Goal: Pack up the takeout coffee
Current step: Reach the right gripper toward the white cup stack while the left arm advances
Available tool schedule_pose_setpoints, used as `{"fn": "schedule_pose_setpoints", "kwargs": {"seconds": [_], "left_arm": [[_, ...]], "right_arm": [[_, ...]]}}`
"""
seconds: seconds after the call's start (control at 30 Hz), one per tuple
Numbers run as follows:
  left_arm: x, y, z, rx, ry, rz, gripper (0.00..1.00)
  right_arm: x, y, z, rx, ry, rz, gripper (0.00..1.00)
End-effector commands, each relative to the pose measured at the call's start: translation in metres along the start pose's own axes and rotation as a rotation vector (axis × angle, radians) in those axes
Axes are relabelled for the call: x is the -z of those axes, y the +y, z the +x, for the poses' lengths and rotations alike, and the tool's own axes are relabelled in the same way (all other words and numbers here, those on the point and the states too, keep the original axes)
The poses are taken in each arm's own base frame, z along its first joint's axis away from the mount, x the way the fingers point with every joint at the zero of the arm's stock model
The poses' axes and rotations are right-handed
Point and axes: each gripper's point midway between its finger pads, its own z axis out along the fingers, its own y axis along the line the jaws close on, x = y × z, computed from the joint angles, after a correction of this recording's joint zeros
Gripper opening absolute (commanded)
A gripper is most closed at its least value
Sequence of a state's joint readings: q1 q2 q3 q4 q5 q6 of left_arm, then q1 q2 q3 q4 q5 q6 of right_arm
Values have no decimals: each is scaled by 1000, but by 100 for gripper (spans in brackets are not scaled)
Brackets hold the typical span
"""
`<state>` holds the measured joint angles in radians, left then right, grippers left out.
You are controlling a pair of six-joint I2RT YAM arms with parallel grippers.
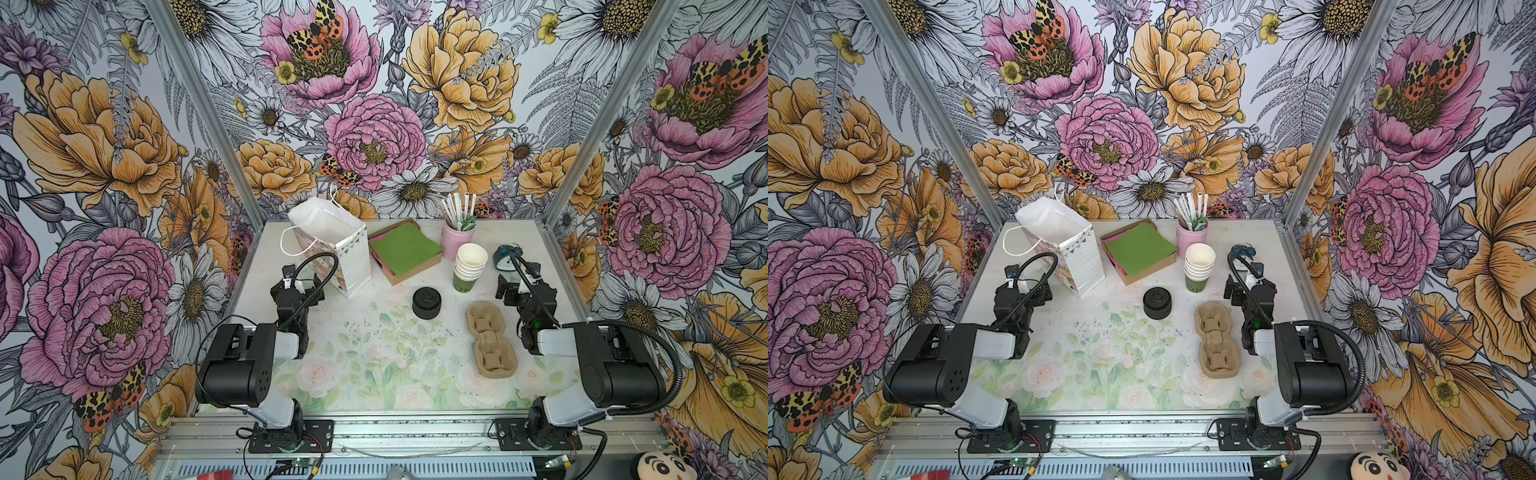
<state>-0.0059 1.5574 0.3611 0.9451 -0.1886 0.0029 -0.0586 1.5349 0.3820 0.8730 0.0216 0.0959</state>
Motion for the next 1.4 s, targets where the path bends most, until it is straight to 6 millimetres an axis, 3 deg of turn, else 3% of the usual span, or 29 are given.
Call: {"fn": "schedule_pose_setpoints", "kwargs": {"seconds": [0.0, 0.1, 0.27, 0.43, 0.6, 0.77, 0.83, 1.17, 1.37], "left_arm": [[-1, -2, -9, 16, -23, 22, 99], [6, 5, -12, 35, -53, -15, 99], [45, 19, -40, 54, -107, -113, 99], [87, 34, -61, 149, -55, -196, 99], [133, 23, -80, 366, -81, -83, 99], [160, -25, -90, 497, -25, 190, 95], [168, -52, -90, 489, 33, 303, 94], [217, -192, -80, 151, 211, 688, 97], [225, -241, -60, 36, 290, 752, 99]], "right_arm": [[1, 0, -5, -14, -24, -3, 100], [5, -8, -10, -34, -39, 45, 99], [34, -11, -41, -51, -51, 73, 100], [67, 22, -90, -22, -27, -29, 100], [87, 60, -130, 39, 38, -136, 99], [83, 77, -156, 44, 110, -157, 90], [74, 80, -155, 44, 176, -152, 88], [17, 86, -120, 25, 492, -90, 59], [-5, 88, -106, -62, 575, -111, 43]]}}
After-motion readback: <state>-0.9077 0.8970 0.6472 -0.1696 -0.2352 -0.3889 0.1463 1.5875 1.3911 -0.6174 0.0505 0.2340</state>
